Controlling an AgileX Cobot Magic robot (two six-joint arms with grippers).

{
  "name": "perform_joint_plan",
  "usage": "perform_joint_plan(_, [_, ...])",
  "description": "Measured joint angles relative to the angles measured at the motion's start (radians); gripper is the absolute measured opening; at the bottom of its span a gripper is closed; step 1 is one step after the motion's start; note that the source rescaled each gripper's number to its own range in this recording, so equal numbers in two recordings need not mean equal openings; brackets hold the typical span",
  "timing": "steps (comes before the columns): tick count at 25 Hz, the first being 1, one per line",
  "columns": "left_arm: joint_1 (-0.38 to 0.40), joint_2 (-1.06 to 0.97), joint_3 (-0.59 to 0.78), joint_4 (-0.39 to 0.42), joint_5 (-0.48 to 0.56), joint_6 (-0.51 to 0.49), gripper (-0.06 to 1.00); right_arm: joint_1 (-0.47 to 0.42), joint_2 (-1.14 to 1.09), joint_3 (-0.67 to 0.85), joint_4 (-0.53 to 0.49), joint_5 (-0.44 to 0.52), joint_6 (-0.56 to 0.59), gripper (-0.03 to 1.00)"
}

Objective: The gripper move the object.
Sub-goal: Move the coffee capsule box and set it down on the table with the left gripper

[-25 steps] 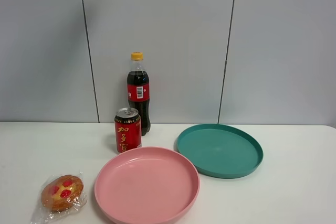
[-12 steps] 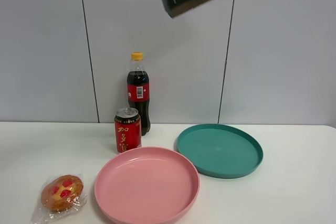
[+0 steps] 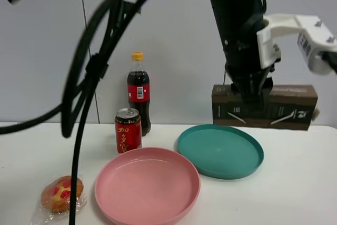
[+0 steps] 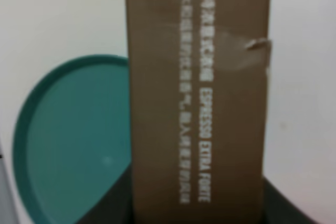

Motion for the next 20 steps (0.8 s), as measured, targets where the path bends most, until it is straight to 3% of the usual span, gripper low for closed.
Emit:
perform_joint_plan(6, [0.000, 0.061, 0.000, -0.059, -0.001, -0.008, 0.00, 0.000, 0.000, 0.000, 0.000, 0.000, 0.000, 1.00])
perform_joint_plan(15, [0.000, 0.148, 0.000, -0.064, -0.004, -0.014, 0.00, 0.000, 0.000, 0.000, 0.000, 0.000, 0.000, 1.00])
perform_joint_plan(20, [0.000, 0.213, 0.000, -0.065, -0.068, -0.141, 0.00, 0.000, 0.000, 0.000, 0.000, 0.000, 0.000, 1.00])
